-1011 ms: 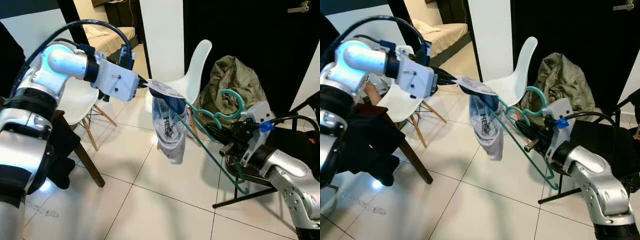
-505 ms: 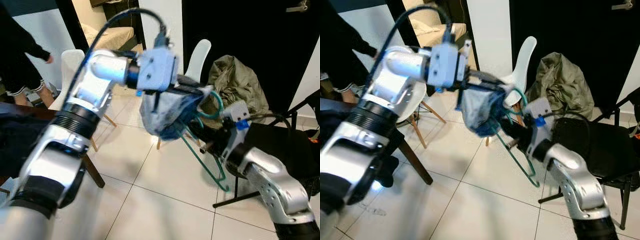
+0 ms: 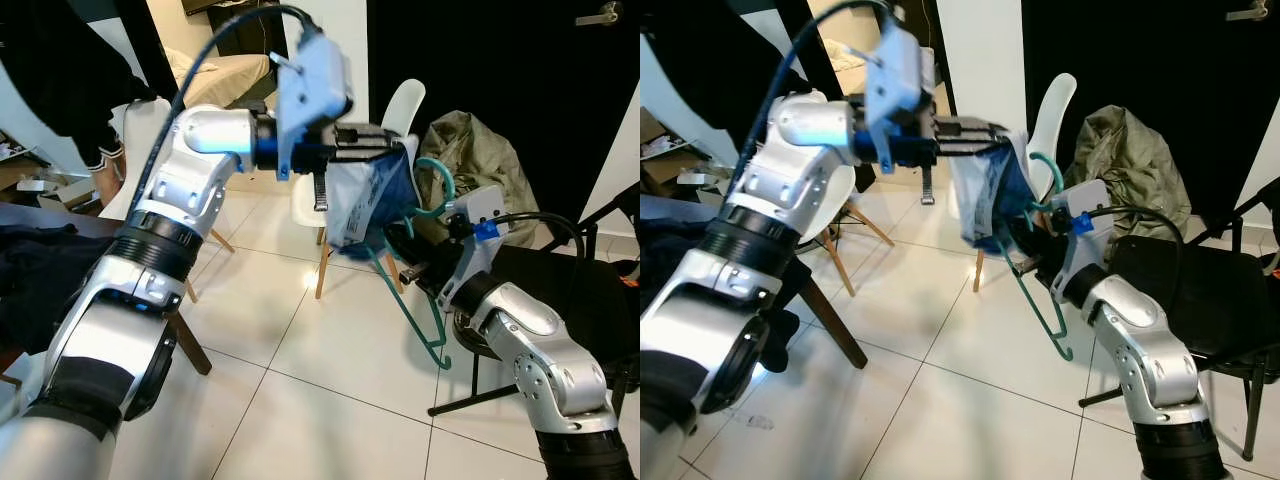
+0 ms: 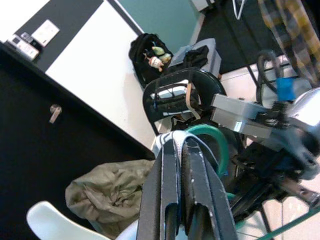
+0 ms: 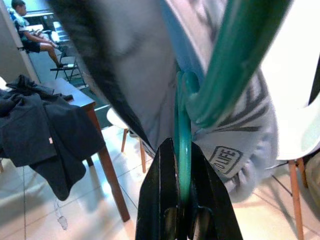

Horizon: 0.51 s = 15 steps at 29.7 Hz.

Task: Hang hanger

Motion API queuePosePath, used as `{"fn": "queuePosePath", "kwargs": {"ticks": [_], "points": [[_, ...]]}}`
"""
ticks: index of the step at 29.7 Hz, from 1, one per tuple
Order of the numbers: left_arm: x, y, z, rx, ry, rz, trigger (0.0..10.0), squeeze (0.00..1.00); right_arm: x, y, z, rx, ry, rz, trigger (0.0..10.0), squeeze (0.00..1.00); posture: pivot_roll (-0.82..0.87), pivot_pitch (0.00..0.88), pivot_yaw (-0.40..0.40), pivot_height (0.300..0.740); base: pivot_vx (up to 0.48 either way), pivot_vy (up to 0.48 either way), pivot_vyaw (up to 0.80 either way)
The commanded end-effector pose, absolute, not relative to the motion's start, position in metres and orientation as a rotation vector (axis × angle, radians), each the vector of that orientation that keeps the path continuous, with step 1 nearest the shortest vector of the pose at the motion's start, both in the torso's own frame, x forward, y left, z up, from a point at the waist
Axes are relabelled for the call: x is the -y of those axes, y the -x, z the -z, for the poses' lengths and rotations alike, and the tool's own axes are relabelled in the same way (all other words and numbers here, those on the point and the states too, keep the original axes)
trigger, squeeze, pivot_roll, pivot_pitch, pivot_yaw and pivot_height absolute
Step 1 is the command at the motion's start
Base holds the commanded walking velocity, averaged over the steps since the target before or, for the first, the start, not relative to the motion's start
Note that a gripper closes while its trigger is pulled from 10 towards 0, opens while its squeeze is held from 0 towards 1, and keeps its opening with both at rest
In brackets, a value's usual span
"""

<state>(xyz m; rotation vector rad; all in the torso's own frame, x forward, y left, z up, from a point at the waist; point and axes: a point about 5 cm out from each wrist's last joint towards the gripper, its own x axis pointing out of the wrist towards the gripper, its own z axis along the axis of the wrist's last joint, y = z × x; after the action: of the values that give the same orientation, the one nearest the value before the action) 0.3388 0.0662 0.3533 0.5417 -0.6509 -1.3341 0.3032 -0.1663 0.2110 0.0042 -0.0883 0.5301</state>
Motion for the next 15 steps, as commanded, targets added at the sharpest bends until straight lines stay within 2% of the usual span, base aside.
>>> {"fn": "queuePosePath", "kwargs": {"ticks": [1,2,12,14,15], "points": [[-0.073,-0.336,-0.344,0.612,-0.567,1.364,10.0,0.54,0.162,-0.306,-0.214,0.117,-0.017,-0.53,10.0,0.0,-0.07,0.0,0.134,0.74,0.0,0.0,0.0],[-0.073,-0.334,-0.338,0.588,-0.577,1.397,10.0,1.0,0.161,-0.308,-0.214,0.122,-0.024,-0.527,10.0,0.0,-0.07,0.0,0.131,0.74,0.0,0.0,0.0],[-0.072,-0.322,-0.325,0.577,-0.617,1.52,10.0,1.0,0.163,-0.31,-0.215,0.141,-0.042,-0.512,10.0,0.0,-0.07,0.0,0.126,0.74,0.0,0.0,0.0],[-0.073,-0.321,-0.326,0.578,-0.629,1.509,10.0,1.0,0.164,-0.31,-0.215,0.147,-0.046,-0.504,10.0,0.0,-0.07,0.0,0.125,0.74,0.0,0.0,0.0],[-0.078,-0.325,-0.334,0.61,-0.635,1.441,10.0,1.0,0.166,-0.311,-0.218,0.16,-0.052,-0.496,10.0,0.0,-0.07,0.0,0.126,0.74,0.0,0.0,0.0]]}}
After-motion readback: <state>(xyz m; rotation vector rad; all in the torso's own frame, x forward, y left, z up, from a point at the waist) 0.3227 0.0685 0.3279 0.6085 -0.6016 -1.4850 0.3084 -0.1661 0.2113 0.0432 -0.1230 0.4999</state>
